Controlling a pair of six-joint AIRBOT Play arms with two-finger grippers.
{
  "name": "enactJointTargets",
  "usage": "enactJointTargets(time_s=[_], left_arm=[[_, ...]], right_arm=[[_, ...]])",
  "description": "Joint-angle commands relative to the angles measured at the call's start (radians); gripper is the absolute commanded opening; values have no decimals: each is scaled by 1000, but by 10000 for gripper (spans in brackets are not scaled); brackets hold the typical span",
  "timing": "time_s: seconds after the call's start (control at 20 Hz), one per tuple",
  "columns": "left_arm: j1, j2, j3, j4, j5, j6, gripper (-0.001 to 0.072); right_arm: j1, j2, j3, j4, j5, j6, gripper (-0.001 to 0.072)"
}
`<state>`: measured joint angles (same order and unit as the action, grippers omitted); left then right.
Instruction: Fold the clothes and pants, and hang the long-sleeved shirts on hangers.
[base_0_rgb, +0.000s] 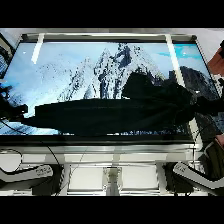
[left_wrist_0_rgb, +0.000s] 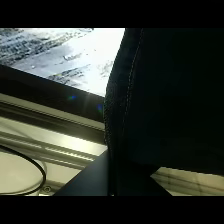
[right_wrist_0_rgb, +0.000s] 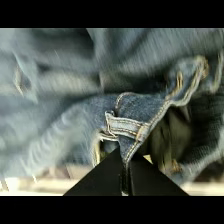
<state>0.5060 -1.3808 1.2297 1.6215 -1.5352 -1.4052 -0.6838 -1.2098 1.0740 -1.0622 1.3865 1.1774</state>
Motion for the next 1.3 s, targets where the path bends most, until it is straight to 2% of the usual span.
enactJointTargets(time_s=[0.0, 0.1, 0.25, 0.4, 0.45, 0.55, 0.6, 0.65, 0.7, 0.95, 1.2, 1.25], left_arm=[[18, -39, -17, 1, -3, -2, 23], [29, -57, -17, -27, 17, -2, 23], [97, -78, -17, -163, 61, -35, 23], [188, -80, -17, -189, 80, -54, 22], [219, -80, -17, -186, 79, -54, 22], [282, -80, -17, -187, 73, -54, 23], [301, -80, -17, -187, 72, -53, 24], [312, -80, -17, -188, 69, -43, 30], [317, -80, -17, -192, 64, -20, 29], [314, -80, -17, -195, 69, 0, 29], [314, -79, -17, -194, 54, 0, 29], [314, -79, -17, -194, 49, 0, 29]], right_arm=[[-1, -23, -6, 61, -165, 46, 26], [-1, -64, -7, 45, -236, 153, 26], [-1, -142, -7, -12, -279, 244, 26], [-3, -196, -7, -228, -268, 362, 26], [-3, -205, -7, -305, -252, 372, 26], [-3, -208, -7, -352, -235, 310, 30], [-3, -208, -7, -335, -225, 250, 92], [-1, -208, -6, -308, -210, 182, 234], [-1, -208, -6, -269, -187, 98, 322], [-1, -208, 19, -248, 8, -191, 350], [-3, -209, 19, -245, 134, -361, 355], [-4, -209, 19, -288, 143, -365, 444]])
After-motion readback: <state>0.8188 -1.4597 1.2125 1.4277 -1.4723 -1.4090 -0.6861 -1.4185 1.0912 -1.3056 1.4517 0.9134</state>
